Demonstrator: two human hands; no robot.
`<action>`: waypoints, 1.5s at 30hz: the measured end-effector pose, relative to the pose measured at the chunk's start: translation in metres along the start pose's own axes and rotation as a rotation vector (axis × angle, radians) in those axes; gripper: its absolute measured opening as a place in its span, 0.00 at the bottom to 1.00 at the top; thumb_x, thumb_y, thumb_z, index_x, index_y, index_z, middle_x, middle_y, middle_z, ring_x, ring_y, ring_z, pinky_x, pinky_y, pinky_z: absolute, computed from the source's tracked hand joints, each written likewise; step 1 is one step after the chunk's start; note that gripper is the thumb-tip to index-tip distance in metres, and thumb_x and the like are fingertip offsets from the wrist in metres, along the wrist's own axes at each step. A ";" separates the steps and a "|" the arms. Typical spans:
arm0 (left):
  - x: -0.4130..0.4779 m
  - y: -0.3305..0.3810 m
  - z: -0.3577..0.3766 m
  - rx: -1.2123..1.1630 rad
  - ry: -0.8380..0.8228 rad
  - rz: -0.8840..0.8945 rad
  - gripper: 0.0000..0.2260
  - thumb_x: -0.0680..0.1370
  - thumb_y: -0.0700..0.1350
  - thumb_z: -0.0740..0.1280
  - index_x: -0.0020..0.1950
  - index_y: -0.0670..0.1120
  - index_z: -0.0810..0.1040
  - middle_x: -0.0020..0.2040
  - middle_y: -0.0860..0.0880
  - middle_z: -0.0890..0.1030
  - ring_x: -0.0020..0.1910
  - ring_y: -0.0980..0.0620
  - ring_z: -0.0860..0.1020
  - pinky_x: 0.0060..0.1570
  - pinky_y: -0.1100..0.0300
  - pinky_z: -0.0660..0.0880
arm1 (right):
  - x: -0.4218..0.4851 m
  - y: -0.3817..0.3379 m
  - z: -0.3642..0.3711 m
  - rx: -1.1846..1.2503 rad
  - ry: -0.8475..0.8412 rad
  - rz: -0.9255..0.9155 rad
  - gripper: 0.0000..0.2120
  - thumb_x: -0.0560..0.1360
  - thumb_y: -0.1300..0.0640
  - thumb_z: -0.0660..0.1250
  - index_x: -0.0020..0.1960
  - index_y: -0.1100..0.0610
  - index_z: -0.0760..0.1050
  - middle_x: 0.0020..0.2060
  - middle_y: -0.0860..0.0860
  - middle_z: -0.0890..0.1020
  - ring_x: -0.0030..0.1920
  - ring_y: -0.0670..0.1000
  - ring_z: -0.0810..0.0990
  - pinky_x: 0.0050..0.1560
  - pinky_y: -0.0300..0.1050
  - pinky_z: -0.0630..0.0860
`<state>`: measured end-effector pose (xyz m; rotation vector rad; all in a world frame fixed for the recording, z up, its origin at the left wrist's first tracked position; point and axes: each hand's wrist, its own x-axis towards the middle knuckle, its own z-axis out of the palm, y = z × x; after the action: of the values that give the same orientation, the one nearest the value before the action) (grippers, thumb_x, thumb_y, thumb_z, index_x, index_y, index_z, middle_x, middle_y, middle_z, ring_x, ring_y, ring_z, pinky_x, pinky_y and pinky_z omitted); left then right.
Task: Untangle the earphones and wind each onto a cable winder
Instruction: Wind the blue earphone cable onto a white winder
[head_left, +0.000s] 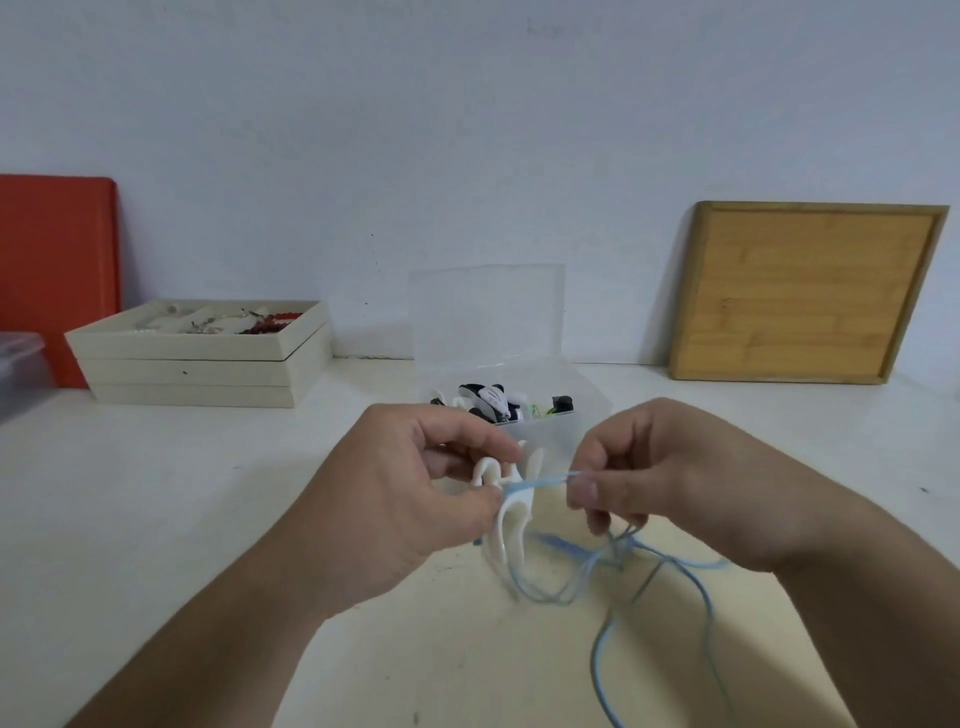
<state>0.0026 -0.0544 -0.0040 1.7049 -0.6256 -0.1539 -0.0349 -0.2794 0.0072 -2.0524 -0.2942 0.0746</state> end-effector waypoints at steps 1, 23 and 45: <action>0.000 0.000 0.001 0.012 0.000 0.003 0.12 0.64 0.40 0.71 0.44 0.52 0.86 0.40 0.46 0.86 0.42 0.43 0.84 0.37 0.62 0.78 | 0.000 0.000 -0.001 0.040 0.014 -0.028 0.06 0.71 0.56 0.73 0.36 0.55 0.82 0.30 0.55 0.81 0.34 0.48 0.78 0.39 0.37 0.73; 0.003 -0.001 0.008 -0.338 0.099 0.202 0.11 0.58 0.42 0.75 0.40 0.49 0.83 0.41 0.47 0.83 0.39 0.51 0.81 0.37 0.60 0.78 | 0.011 0.005 0.030 0.234 0.066 0.073 0.17 0.81 0.57 0.65 0.34 0.53 0.79 0.27 0.50 0.63 0.27 0.47 0.58 0.28 0.40 0.58; 0.008 -0.004 0.014 -0.626 0.377 -0.042 0.14 0.62 0.37 0.73 0.44 0.44 0.73 0.42 0.42 0.86 0.37 0.45 0.84 0.33 0.56 0.80 | 0.009 -0.001 0.050 0.214 -0.119 0.072 0.15 0.82 0.52 0.63 0.45 0.59 0.82 0.28 0.49 0.68 0.28 0.48 0.60 0.29 0.40 0.57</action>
<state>0.0044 -0.0704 -0.0094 1.0979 -0.2205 -0.0455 -0.0347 -0.2338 -0.0157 -1.8491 -0.2735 0.2621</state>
